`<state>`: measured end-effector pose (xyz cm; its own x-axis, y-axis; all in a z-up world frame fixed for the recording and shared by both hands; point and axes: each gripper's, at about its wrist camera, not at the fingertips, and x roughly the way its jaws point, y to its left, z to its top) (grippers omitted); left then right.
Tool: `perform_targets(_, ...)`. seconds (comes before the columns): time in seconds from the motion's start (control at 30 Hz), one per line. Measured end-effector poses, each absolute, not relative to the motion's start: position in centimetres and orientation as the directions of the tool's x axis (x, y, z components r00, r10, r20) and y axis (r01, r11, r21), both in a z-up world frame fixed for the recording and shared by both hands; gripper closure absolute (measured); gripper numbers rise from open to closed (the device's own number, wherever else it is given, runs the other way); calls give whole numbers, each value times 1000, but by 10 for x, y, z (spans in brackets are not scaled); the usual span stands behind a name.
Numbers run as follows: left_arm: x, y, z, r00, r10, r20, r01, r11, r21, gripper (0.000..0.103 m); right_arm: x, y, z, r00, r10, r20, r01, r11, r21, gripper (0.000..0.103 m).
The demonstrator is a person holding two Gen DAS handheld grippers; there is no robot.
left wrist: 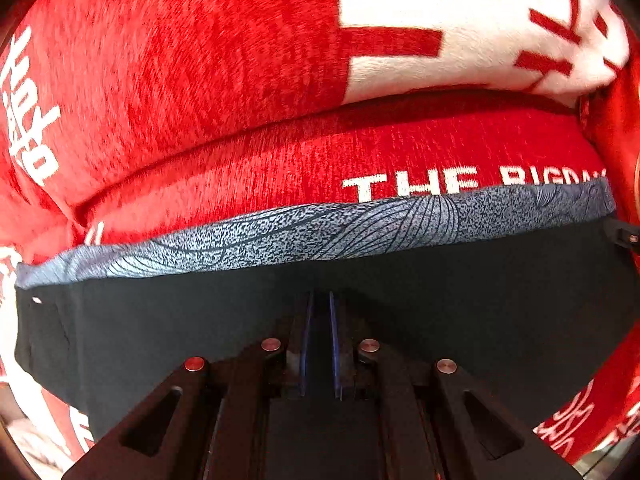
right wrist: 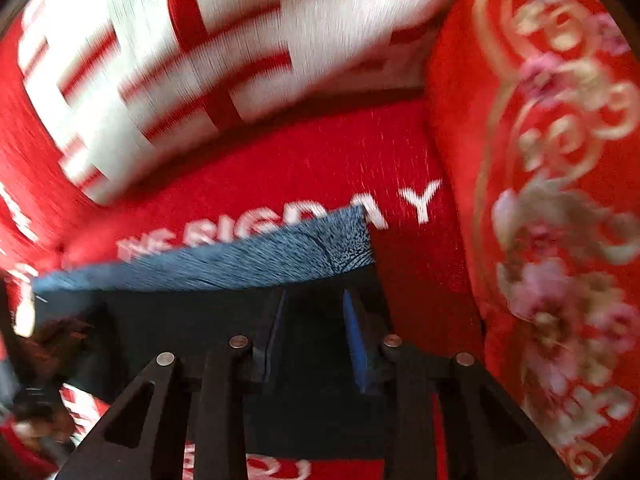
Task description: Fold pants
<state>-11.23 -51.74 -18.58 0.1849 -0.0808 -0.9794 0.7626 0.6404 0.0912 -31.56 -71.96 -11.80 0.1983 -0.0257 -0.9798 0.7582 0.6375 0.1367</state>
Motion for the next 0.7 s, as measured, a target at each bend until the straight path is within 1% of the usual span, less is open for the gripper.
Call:
perform_targets(0.07,-116,-516,-183,187,-76,-979,773,627,99,94,-316,-712,-119,210,-74,-975,742,661,110,70)
perform_targets(0.13,-119,-516,-179,153,-87,-984,766,640,62,94,-315,-703,-116,201,-85,-976,731,677,92,60)
perform_targets(0.17,-118,-514,-177,141,-91,-986,761,647,49,94,-315,-698,-115,209,-69,-975,728,678,108,50)
perform_targets(0.2,-117,-510,-174,137,-96,-986,753,657,40,94,-317,-693,-113,221,-47,-974,726,675,132,45)
perform_targets(0.4,-120,-486,-154,128,-126,-984,704,710,1,94,-324,-659,-106,257,15,-966,728,654,204,44)
perform_targets(0.5,-122,-473,-148,164,-121,-979,695,719,28,94,-326,-640,-104,277,53,-959,729,639,246,42)
perform_targets(0.6,-117,-459,-149,131,-136,-982,679,734,-11,94,-320,-618,-103,281,79,-956,716,647,264,42)
perform_targets(0.63,-115,-454,-149,118,-147,-982,671,741,-30,92,-318,-609,-103,284,86,-955,712,649,270,41)
perform_targets(0.67,-109,-447,-150,105,-160,-981,663,747,-51,81,-316,-602,-102,288,92,-953,710,648,277,41)
perform_targets(0.7,-107,-441,-149,94,-172,-981,655,753,-69,31,-310,-601,-102,291,99,-952,708,646,284,40)
